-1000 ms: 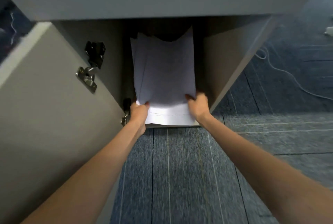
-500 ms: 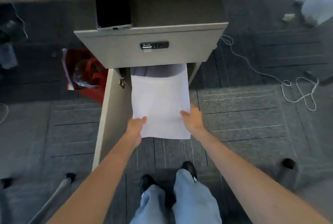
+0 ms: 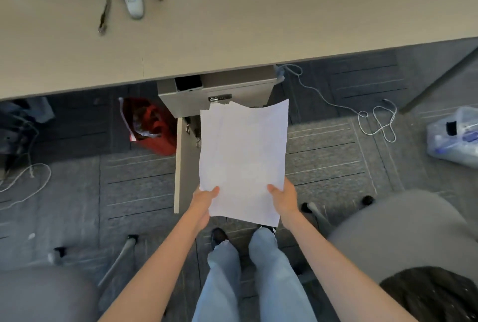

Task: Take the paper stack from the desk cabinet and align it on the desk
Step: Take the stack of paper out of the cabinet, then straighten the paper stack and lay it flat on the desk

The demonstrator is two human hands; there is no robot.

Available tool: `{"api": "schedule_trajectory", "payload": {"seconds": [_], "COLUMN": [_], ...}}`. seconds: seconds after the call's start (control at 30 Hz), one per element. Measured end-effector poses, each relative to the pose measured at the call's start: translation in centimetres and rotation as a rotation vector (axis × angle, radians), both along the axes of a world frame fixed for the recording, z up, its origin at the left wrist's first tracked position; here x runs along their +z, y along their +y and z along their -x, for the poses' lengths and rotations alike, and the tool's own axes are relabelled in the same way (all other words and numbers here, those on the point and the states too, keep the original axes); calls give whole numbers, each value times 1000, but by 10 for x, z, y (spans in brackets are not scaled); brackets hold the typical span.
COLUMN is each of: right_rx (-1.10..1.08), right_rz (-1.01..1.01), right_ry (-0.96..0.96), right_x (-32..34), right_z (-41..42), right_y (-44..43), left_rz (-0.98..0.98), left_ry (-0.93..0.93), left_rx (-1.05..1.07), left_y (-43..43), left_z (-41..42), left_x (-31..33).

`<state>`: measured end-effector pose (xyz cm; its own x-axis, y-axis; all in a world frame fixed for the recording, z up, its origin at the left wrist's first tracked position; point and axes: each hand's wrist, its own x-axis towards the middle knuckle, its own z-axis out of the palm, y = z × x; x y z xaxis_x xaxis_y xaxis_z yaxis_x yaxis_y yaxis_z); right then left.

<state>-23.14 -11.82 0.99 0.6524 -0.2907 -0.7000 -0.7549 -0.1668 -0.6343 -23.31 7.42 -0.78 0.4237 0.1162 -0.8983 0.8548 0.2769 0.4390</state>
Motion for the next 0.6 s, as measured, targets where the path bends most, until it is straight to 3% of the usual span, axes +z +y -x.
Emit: {"api": "schedule_trajectory", "payload": {"seconds": [0.3,0.6], "right_rx": [-61,-136], "right_rz": [-44,-56], "right_ry": [-131,-294], "right_x": [69,125], "right_z": [31,10], "right_y": [-35,-63], "left_rz": [144,210], "left_ry": [-165,-338], "left_rx": [-145,-271], "left_y": [-12,-35], "left_z": [8,-25], "left_x": [80,148]}}
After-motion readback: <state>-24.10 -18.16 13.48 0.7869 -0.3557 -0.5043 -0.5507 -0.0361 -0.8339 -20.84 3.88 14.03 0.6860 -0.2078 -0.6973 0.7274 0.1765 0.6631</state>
